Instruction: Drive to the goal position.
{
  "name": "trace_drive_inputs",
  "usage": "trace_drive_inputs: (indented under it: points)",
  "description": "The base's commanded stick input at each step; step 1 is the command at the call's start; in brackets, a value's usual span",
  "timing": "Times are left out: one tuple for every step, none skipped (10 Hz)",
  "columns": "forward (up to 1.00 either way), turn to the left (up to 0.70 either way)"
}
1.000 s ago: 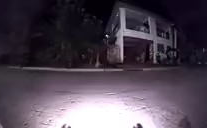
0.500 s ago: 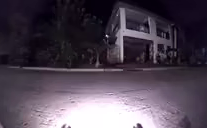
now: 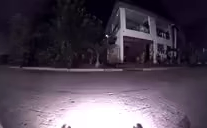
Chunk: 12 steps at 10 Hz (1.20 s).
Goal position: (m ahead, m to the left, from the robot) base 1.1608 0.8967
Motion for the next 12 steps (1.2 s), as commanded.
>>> trace_drive_inputs:
  points:
    - [0.45,0.0]
    - [0.45,0.0]
    - [0.45,0.0]
    - [0.45,0.0]
    - [0.45,0.0]
    - [0.45,0.0]
    - [0.3,0.0]
    - [0.03,0.0]
    - [0.0,0.0]
    - [0.0,0.0]
    - [0.0,0.0]
    - [0.45,0.0]
